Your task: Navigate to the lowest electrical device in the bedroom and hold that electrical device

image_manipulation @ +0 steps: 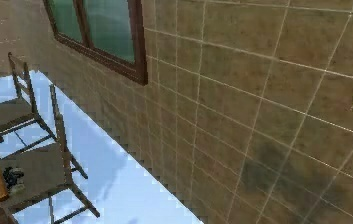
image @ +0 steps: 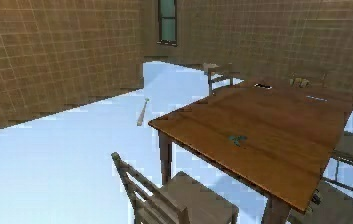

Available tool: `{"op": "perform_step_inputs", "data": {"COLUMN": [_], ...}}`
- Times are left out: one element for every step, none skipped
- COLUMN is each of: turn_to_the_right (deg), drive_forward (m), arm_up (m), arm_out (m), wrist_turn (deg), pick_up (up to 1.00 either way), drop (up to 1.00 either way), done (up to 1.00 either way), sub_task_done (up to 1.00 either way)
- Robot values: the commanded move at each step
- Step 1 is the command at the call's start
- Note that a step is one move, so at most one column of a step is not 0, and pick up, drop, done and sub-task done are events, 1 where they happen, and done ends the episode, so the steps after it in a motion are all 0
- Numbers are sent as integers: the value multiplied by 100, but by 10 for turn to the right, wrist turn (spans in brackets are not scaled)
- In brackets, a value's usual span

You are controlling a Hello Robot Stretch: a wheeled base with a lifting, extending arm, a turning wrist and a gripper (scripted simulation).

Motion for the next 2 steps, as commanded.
{"op": "perform_step_inputs", "data": {"turn_to_the_right": [450,210], "drive_forward": [0,0], "arm_up": [0,0], "arm_out": [0,0], "wrist_turn": [0,0], "pick_up": [0,0], "drop": [0,0], "done": [0,0], "sub_task_done": [0,0]}}
